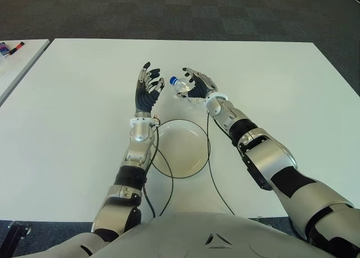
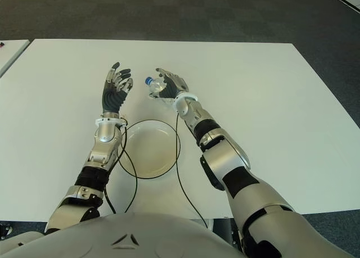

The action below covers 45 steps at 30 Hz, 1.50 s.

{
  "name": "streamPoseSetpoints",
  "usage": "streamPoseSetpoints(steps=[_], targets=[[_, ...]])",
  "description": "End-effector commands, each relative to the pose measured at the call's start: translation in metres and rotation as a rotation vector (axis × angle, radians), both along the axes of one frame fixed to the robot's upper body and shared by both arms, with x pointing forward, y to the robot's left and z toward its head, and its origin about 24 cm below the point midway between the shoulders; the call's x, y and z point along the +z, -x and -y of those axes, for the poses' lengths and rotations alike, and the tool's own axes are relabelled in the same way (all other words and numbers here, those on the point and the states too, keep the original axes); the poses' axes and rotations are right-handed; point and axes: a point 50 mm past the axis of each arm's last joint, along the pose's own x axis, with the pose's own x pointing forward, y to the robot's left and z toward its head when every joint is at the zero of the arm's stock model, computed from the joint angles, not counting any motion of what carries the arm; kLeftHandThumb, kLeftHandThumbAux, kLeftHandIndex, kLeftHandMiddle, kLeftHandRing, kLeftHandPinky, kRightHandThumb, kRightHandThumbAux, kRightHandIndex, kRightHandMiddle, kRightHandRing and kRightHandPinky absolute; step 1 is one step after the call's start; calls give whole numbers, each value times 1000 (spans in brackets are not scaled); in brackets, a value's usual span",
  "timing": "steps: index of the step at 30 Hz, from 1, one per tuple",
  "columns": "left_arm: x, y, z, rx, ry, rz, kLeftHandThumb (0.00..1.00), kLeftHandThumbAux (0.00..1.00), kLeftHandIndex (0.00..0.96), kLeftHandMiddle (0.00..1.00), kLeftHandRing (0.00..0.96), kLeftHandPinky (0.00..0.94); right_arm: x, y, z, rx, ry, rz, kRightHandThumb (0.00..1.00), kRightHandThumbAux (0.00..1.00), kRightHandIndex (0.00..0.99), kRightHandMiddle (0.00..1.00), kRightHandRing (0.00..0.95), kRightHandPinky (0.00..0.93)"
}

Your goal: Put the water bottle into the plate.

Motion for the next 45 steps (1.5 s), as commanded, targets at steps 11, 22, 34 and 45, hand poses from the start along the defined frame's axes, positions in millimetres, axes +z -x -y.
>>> streamPoseSetpoints(steps=[11,22,34,45], targets=[[-1,7,-1,-22,-20,-19,454,627,100,237,225,232,-7,7,-1,34,-28,0,430,657,5,217,278,335],[1,10,-2,-23,-27,-16,448,618,103,240,234,248,-7,10,-2,47,-41,24,397,595,15,218,296,369],[2,14,-1,-18,-32,-7,437,634,110,239,227,234,-10,15,-1,54,-63,45,385,579,24,199,306,397],[3,15,-1,-19,-27,3,442,640,117,253,238,250,-13,19,1,65,-89,47,408,570,26,183,272,337]])
